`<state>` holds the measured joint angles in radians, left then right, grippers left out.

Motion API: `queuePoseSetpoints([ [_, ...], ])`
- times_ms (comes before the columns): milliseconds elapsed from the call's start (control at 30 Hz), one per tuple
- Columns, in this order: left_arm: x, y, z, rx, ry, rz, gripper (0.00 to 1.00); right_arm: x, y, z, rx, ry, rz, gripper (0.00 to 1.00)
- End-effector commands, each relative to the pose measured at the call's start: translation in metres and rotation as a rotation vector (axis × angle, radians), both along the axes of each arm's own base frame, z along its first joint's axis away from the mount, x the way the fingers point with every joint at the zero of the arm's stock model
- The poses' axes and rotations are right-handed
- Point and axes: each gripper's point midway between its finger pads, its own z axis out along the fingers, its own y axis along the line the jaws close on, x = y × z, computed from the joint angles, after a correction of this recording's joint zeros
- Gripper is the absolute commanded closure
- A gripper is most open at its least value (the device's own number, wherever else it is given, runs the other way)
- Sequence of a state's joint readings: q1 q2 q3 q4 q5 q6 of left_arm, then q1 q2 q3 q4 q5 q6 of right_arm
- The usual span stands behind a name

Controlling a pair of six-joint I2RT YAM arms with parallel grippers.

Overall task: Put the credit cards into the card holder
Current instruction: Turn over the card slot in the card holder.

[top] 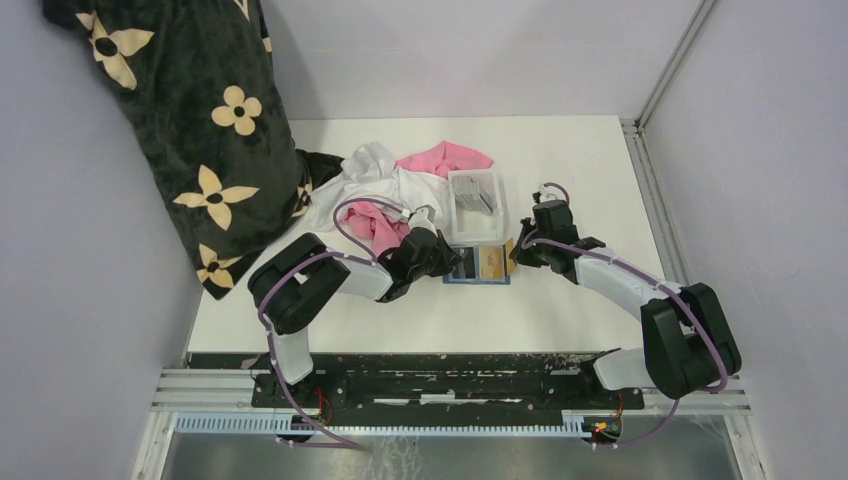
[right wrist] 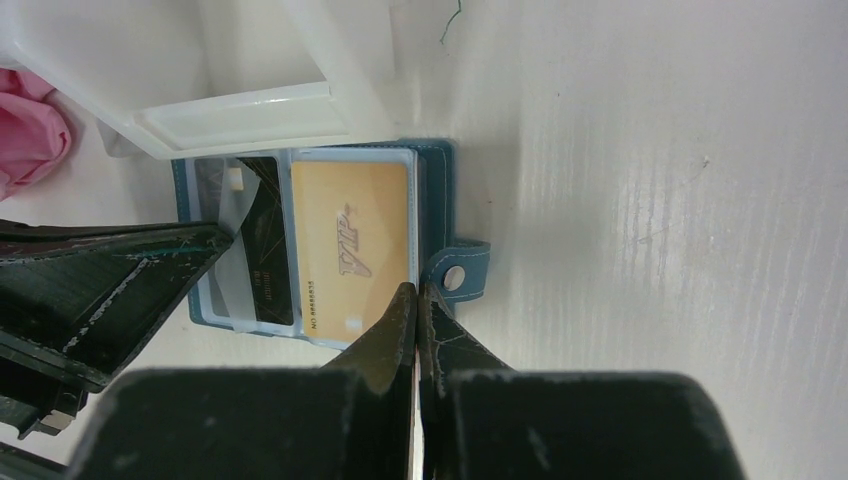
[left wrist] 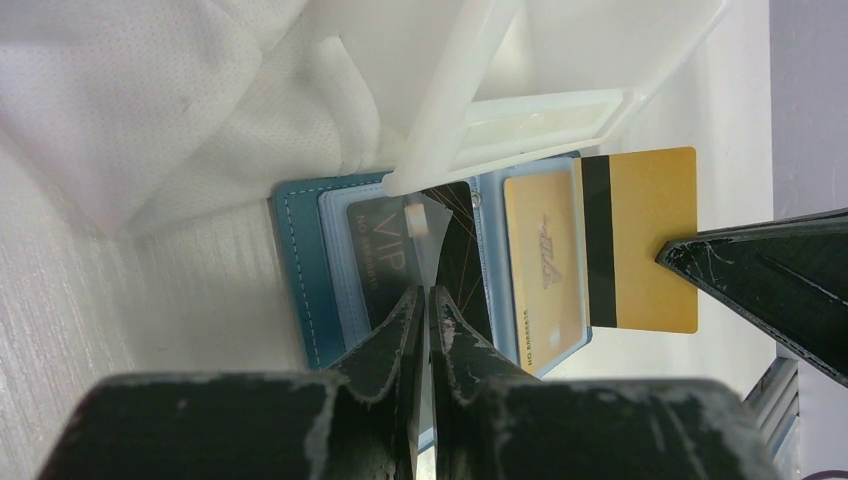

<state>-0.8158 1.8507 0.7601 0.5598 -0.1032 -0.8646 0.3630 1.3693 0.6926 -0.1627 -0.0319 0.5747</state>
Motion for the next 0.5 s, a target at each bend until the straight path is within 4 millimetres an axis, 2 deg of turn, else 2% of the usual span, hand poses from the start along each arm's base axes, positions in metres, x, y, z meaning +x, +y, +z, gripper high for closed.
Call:
queuePoseSetpoints([
  [0,-0.011,0.016,-0.035,0.127,0.045,-0.01,0.87,0.006,0.007,0.012,0.063,-0.048,0.0,0.99],
  [467,-0.015,0.026,-0.047,0.173,0.061,-0.001,0.87,0.005,0.009,0.035,0.102,-0.095,0.003,0.99],
])
